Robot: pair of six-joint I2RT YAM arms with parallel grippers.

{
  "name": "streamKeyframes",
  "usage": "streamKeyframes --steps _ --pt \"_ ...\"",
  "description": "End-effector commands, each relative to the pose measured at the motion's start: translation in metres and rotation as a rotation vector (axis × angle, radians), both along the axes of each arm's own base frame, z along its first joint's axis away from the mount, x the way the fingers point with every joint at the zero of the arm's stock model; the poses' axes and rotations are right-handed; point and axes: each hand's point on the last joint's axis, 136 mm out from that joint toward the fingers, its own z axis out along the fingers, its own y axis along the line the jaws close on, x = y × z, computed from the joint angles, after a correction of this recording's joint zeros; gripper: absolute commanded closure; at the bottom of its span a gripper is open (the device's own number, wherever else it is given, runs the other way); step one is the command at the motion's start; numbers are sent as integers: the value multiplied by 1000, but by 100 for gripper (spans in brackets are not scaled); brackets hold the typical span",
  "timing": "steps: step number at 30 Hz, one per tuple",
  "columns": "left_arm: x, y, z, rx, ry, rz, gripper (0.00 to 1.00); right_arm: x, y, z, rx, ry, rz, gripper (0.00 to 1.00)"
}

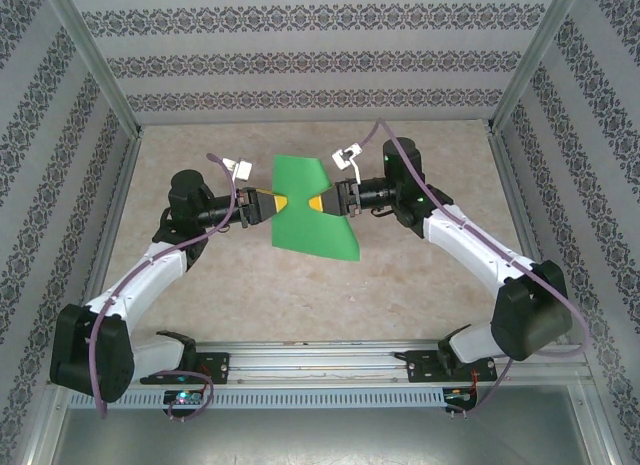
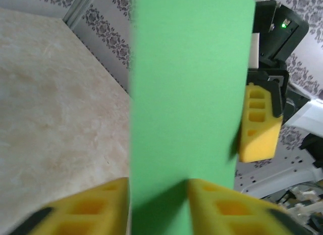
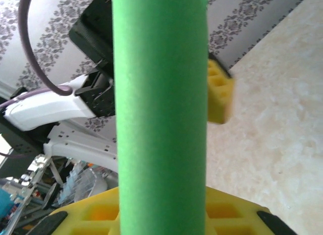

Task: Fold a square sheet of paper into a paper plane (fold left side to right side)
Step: Place a square sheet of paper at the center of the table.

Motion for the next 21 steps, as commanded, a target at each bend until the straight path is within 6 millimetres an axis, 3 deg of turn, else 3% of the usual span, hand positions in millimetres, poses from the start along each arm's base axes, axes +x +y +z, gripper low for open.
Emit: streamKeyframes --steps 1,2,7,11,13,17,21 --pt "-2 -5 15 -19 -61 -31 94 18 -3 -5 -27 -24 -68 68" --pt "-1 -5 12 -14 -48 -22 100 21 -5 -8 -36 -20 -81 67" --pt "10 2 -22 73 69 58 100 41 -23 -27 -111 -13 -220 48" --pt "19 7 -66 135 229 116 100 62 -48 -57 -255 3 -380 29" --pt "20 7 -90 153 311 118 100 73 -64 -78 -349 39 -478 25" --pt "22 13 -150 232 470 159 100 88 -94 -116 -461 161 -613 24" --pt "24 21 -197 321 580 205 100 90 -101 -147 -500 261 -676 33"
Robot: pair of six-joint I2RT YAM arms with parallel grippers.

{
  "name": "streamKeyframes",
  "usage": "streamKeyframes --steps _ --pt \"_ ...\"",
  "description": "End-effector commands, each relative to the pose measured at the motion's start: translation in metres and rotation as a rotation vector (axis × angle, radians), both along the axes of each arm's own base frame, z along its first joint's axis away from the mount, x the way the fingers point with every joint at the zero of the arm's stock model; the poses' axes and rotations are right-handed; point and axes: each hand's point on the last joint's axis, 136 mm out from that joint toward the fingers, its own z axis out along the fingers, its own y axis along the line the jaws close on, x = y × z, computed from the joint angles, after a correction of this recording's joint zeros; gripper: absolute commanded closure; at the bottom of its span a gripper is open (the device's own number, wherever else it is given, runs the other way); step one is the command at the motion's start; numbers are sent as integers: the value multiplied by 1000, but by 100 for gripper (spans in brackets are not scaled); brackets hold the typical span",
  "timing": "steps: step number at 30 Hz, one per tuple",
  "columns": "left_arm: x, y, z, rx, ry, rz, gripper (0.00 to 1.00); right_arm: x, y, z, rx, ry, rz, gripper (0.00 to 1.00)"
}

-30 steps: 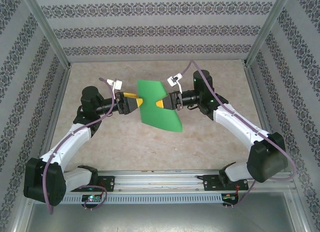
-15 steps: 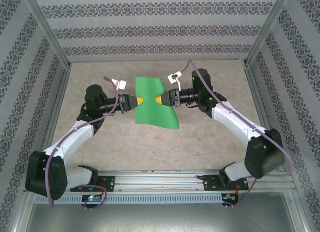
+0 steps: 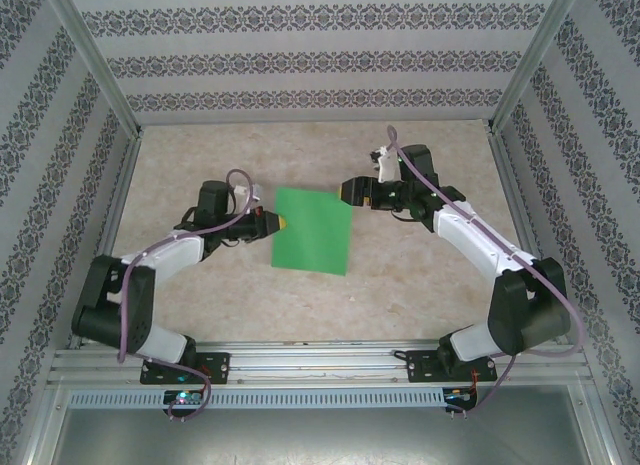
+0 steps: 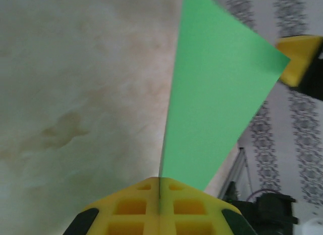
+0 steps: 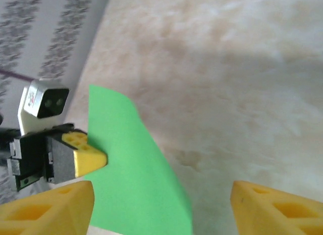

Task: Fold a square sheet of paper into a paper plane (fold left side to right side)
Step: Place a square sheet of paper at the center of the table.

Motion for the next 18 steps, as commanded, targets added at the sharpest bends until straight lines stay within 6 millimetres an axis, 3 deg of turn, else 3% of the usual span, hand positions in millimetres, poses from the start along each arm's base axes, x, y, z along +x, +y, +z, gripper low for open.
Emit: streamKeyframes --steps 1,7,12,14,18 --pt "-6 8 -41 104 91 25 100 -1 -12 -49 -73 141 -113 36" --pt "0 17 -71 195 179 66 100 -11 14 -93 -77 267 -81 66" --pt "-1 19 -76 225 199 59 100 -21 36 -127 -120 351 -44 93" --pt "-1 19 -76 223 202 56 100 -22 39 -138 -138 371 -42 99" --pt "-1 18 -76 225 207 52 100 -26 41 -155 -175 411 -43 100"
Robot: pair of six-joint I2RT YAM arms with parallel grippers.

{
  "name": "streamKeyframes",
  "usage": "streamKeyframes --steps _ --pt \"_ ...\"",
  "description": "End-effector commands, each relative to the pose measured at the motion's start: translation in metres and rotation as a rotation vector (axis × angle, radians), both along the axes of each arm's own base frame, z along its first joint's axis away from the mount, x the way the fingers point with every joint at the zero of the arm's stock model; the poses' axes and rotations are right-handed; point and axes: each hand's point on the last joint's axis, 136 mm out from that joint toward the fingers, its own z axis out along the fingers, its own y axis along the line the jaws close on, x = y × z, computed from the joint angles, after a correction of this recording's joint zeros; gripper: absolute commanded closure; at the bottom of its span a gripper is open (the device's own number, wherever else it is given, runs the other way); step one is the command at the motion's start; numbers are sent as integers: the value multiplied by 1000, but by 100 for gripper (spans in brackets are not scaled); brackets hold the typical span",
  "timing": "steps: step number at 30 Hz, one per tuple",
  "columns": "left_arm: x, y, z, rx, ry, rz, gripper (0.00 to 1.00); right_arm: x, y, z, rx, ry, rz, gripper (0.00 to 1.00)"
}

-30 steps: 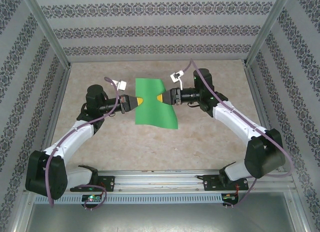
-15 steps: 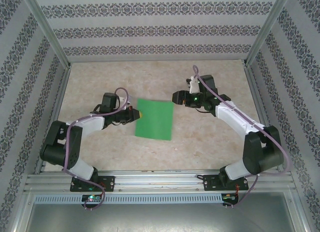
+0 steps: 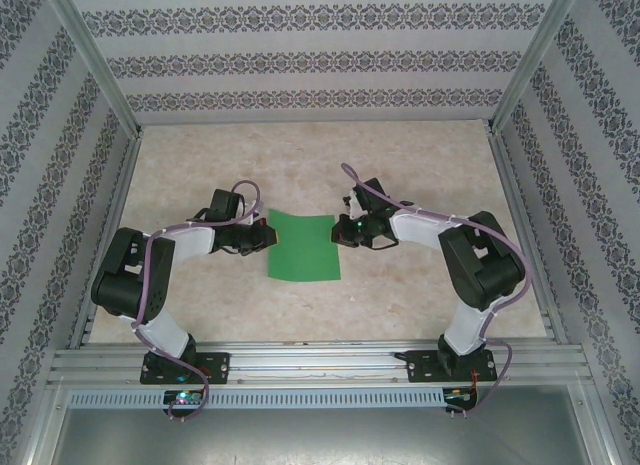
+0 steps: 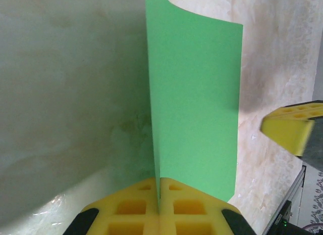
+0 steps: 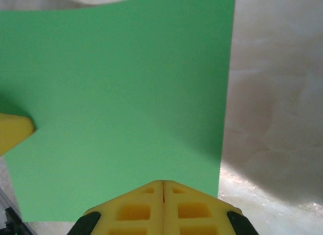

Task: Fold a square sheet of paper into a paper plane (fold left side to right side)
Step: Place a square sheet of paper at the center of the table, then first fold in half a square sheet of paper at the center of the table.

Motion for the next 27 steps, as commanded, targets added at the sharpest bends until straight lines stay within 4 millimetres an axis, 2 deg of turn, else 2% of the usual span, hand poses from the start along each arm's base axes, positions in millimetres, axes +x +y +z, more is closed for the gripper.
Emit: streamKeyframes --steps 1,8,12,17,25,27 --pt "-4 -2 -4 30 17 -28 100 8 2 -4 -24 1 -16 100" --pt "-3 -1 -3 39 15 -41 100 1 -4 -23 -87 40 -8 100" --pt "-2 -5 2 28 8 -50 95 -4 -10 -33 -134 67 -1 100" --pt "1 -14 16 -8 -13 -60 84 -9 -13 -41 -165 88 9 100" --pt "7 -34 47 -79 -62 -84 60 -12 -16 -46 -182 96 4 100" --pt "9 -41 54 -99 -76 -95 51 -12 -16 -46 -182 97 1 100"
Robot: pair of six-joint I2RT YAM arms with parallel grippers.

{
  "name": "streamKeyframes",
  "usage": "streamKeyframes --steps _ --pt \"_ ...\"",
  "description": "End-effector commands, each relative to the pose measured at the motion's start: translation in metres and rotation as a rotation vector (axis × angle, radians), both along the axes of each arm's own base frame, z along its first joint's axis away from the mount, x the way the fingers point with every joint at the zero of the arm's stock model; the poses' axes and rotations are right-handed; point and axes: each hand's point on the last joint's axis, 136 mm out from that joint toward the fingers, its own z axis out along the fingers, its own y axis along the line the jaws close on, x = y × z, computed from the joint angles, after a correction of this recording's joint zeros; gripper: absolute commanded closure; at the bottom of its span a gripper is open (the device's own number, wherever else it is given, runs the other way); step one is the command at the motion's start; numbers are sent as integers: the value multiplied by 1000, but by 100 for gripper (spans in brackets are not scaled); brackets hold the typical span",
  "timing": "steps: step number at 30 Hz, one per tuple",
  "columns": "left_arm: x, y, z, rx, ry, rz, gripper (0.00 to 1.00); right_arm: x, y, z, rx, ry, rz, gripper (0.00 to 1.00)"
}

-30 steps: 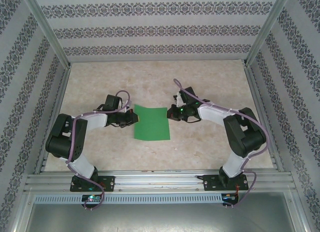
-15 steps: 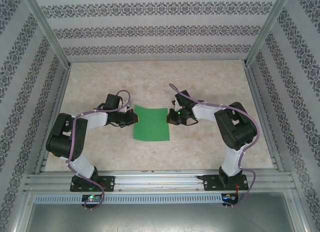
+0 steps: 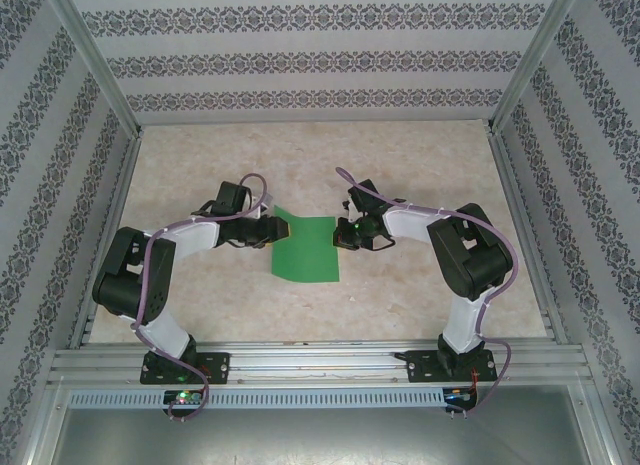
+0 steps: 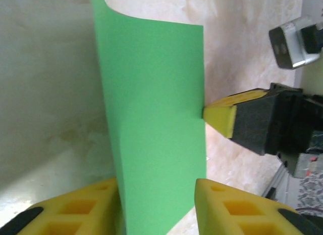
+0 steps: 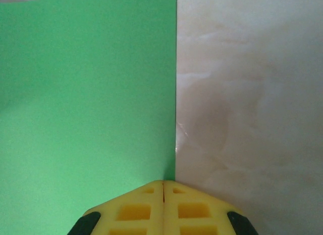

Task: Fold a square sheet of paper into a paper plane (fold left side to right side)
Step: First fold in half a square sheet of paper at the center of the table.

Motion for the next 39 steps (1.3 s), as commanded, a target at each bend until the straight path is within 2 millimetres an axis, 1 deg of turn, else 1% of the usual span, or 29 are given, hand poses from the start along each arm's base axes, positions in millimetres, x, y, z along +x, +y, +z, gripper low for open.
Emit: streamKeyframes --steps 1,3,6,10,15,19,22,28,30,33,36,38,39 --pt "5 -21 32 -68 -62 -35 47 -12 -10 -21 -82 48 2 100" --pt "6 -29 36 -85 -68 -49 41 -11 -10 -21 -81 46 -2 100" --pt "7 -40 36 -85 -69 -69 38 -11 -11 -21 -85 44 -4 100" --pt "8 -53 30 -83 -59 -94 36 -11 -11 -19 -79 33 -8 100" --pt "12 -66 17 -79 -40 -109 37 -8 -3 -11 -19 6 -15 100" --pt "15 -70 10 -64 -34 -109 44 -7 1 -7 14 -6 -20 100" --pt "14 -70 6 -54 -26 -112 54 -6 1 -2 25 -21 -21 100" --pt "12 -68 -4 -17 -10 -116 69 -1 8 11 75 -56 -18 100" --pt "11 -69 -7 -10 -5 -115 73 2 10 18 99 -73 -20 100" --pt "10 -69 -9 1 -2 -119 75 6 9 29 120 -109 -30 100" --pt "9 -68 -11 9 3 -124 77 10 3 40 127 -149 -47 93" --pt "9 -68 -10 8 0 -125 79 13 -2 46 141 -176 -57 86" --pt "9 -68 -9 9 -2 -125 80 14 -4 50 159 -193 -58 79"
